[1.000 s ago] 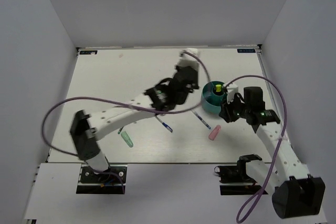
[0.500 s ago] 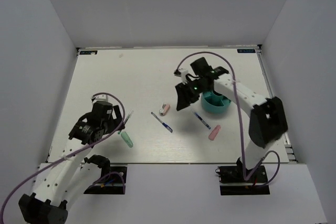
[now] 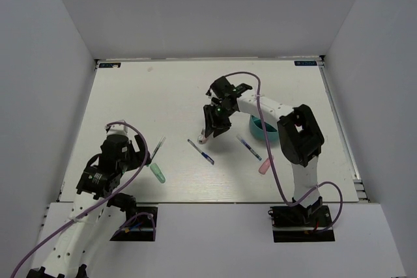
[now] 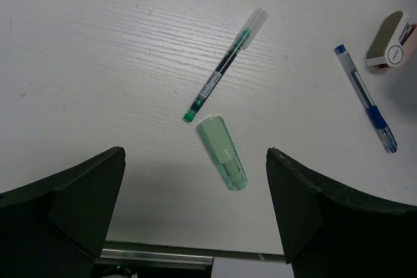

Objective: Sort the stationery into containers
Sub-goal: Pick up the stationery from the center of the board.

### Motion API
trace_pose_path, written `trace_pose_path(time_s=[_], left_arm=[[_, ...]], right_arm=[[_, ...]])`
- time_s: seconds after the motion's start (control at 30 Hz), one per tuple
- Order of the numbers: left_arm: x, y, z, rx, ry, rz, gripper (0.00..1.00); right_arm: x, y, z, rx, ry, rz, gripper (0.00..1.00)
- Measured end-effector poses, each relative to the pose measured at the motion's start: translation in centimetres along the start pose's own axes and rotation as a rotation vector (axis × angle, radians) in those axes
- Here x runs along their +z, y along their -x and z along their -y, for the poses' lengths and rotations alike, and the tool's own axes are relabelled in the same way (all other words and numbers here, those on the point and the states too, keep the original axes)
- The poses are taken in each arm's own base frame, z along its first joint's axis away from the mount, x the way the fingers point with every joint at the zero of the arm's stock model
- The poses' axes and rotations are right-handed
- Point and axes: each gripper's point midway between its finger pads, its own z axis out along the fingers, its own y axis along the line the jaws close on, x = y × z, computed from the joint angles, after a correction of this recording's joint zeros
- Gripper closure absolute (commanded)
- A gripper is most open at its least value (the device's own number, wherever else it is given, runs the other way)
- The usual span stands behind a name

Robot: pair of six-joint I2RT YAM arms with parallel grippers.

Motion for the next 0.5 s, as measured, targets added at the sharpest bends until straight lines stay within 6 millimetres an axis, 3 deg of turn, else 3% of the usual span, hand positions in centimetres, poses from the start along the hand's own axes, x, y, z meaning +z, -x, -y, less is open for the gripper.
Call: trace_pose_path(time_s=[0.27,0.5], left_arm=[[-0.1,0.0,0.1,-0.001,-0.004,0.003,0.00],[-0.2,0.1,0.1,-0.003,-0.007,0.009,0.00]], right_arm=[[1.3,3.1,0.3,0.075,-0.040,0.070,0.55],[3.4,3.2,1.8,0.133,-0.091,0.051,0.55]])
